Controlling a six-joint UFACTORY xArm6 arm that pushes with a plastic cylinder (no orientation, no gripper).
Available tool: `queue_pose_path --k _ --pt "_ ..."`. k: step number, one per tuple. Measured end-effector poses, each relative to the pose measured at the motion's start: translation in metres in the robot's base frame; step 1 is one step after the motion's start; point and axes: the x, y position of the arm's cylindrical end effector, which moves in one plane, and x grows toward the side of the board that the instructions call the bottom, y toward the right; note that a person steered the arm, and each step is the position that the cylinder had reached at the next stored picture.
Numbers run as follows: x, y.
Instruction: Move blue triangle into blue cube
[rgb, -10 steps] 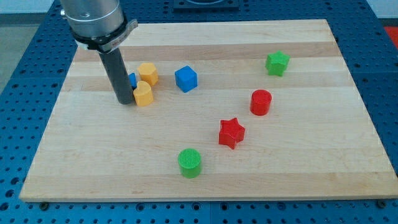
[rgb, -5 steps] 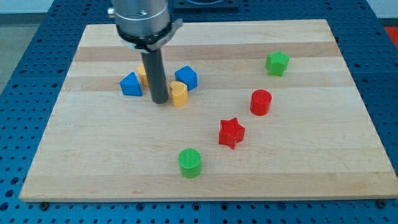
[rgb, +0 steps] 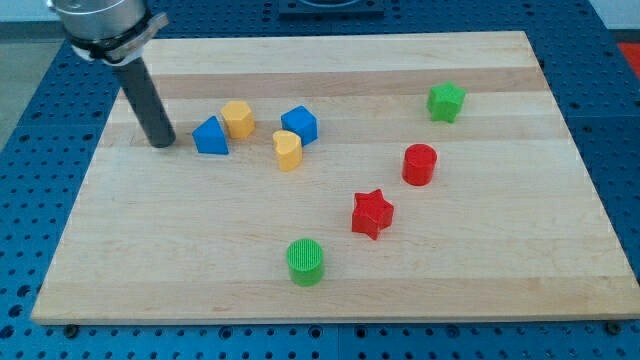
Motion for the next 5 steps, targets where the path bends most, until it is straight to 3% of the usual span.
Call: queue_pose_path --k 3,5 --pt "-0.025 0.085" --pt "-0.031 0.086"
